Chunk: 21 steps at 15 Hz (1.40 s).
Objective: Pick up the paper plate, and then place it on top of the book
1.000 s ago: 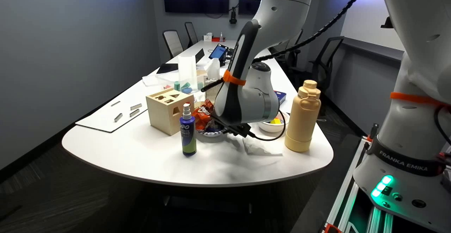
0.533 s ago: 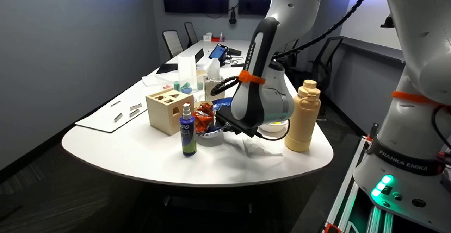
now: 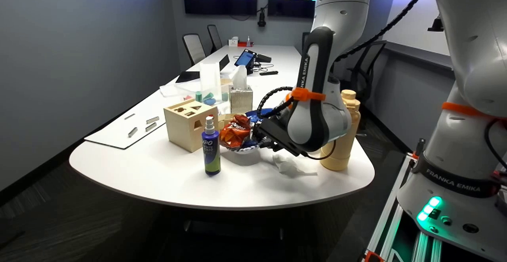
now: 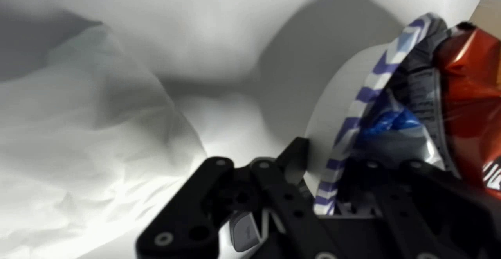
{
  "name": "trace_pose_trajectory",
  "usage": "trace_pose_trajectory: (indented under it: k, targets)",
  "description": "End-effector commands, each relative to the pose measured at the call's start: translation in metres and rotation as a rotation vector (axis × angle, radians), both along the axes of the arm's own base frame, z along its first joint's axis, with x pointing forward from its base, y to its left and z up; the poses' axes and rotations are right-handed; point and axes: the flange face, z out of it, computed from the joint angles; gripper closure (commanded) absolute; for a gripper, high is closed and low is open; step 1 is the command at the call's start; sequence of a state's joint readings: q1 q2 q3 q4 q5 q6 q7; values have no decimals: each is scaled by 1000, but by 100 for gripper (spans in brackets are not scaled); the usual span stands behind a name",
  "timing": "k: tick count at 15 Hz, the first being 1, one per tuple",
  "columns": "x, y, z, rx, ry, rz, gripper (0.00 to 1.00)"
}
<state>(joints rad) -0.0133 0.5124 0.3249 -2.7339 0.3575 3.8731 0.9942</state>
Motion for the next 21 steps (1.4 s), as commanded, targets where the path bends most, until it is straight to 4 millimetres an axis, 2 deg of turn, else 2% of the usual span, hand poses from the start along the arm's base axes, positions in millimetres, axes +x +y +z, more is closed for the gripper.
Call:
trace_pose_trajectory:
  k: [1, 3, 4, 5, 6, 8, 13, 17, 21]
  targets:
    - [5, -7, 16, 19, -70, -6, 97]
    - [10, -7, 25, 18, -86, -1, 97]
    - [-1, -9, 37, 19, -88, 6, 97]
    - [2, -8, 42, 15, -95, 13, 97]
    - [18, -4, 43, 7, -105, 25, 97]
    - [18, -7, 60, -3, -114, 33, 97]
    - [43, -11, 105, -35, -118, 56, 97]
    - [64, -34, 142, -61, -102, 50, 97]
    - [78, -73, 167, -82, -101, 6, 97]
